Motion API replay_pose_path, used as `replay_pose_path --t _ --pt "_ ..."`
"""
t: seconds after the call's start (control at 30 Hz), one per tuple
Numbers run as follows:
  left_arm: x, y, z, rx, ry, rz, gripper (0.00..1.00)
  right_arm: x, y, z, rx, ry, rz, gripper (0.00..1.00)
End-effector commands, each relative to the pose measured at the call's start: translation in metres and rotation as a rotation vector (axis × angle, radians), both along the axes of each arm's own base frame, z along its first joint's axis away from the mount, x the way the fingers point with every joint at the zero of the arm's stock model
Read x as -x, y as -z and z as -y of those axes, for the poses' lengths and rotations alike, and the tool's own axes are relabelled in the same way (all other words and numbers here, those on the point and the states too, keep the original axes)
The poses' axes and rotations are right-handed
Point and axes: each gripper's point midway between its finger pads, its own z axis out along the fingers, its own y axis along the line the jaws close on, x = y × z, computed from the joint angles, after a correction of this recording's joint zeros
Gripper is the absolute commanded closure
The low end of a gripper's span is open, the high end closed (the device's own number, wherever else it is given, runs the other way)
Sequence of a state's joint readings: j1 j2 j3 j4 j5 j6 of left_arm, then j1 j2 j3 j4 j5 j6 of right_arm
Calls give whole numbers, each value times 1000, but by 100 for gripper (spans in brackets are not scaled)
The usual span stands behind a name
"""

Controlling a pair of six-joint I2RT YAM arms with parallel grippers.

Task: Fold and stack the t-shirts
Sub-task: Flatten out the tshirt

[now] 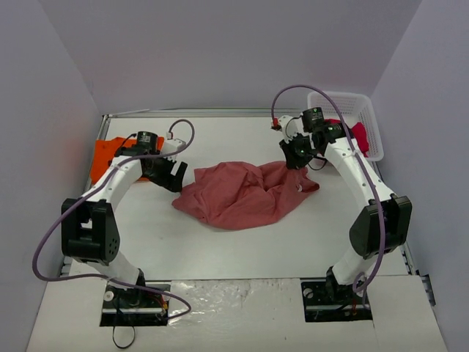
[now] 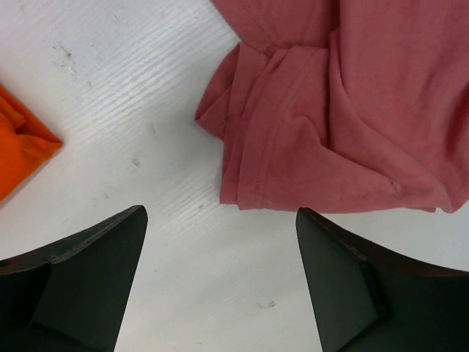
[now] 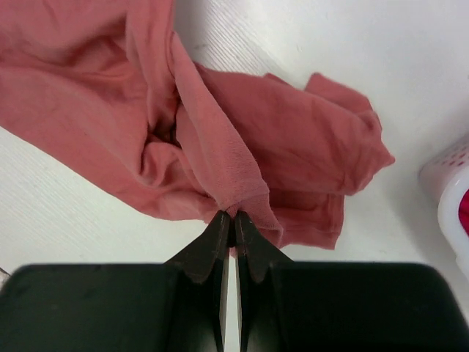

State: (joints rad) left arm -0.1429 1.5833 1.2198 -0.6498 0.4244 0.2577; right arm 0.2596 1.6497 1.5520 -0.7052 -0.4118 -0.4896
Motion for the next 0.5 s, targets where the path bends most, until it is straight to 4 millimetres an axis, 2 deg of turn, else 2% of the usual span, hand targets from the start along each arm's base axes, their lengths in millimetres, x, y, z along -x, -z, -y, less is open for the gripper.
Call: replay_pose_path --t 0.0,0.13,0.17,0.2,0.27,0.3,0.33,0.37,0.43,0.47 --pt "-27 -19 2 47 -4 73 18 3 -3 17 38 65 17 100" --pt "-43 -11 10 85 4 51 18 8 8 19 48 66 -8 100" --pt "-48 -5 12 96 9 39 21 10 12 19 52 68 -20 100" --pt "-56 -13 17 125 20 56 23 11 15 20 55 68 -25 100" --pt "-65 -8 23 159 24 37 24 12 21 21 61 69 -41 100" --pt "-74 -18 29 194 37 54 25 14 24 21 64 70 -50 100" --pt "-77 -18 31 216 34 43 25 14 26 21 66 70 -56 100" --pt "-80 -9 34 229 36 11 25 15 29 22 68 72 -61 100" --pt "-91 -11 38 253 39 23 25 16 31 21 66 72 -67 100" --pt "-97 -4 39 256 36 19 25 16 32 22 68 73 -69 100"
